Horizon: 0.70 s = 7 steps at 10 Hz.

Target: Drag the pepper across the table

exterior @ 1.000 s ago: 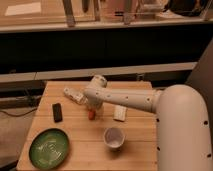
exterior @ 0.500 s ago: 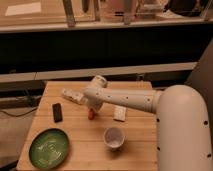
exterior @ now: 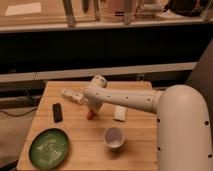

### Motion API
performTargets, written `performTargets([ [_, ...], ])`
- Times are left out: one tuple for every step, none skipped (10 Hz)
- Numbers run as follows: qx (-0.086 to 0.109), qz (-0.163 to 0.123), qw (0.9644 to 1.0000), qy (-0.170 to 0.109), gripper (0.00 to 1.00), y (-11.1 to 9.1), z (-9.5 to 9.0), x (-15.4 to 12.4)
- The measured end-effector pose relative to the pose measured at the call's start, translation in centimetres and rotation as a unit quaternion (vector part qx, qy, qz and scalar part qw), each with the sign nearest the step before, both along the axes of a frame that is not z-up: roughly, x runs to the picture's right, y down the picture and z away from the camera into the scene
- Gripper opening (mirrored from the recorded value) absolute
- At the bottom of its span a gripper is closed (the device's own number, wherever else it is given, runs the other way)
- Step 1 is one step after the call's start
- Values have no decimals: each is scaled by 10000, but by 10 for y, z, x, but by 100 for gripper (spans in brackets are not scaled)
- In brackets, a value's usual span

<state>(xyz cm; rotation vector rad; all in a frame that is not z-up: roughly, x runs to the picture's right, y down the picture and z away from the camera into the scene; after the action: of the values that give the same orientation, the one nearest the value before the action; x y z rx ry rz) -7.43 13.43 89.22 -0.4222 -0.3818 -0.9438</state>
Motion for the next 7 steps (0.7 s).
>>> performTargets([
  [-1,-10,10000,-4,2,0,-1,0],
  [2,-27,10000,-9,2,0,-1,-1],
  [-8,-31,10000,-16,2,1,-2,-1],
  [-6,-42,10000,-22,2,1,-3,-1],
  [-3,-54,10000,-31,2,1,-4,-2],
  [-15,-60,10000,-38,2,1,-5,-3],
  [-17,-68,10000,-41,2,2,-6,-3],
])
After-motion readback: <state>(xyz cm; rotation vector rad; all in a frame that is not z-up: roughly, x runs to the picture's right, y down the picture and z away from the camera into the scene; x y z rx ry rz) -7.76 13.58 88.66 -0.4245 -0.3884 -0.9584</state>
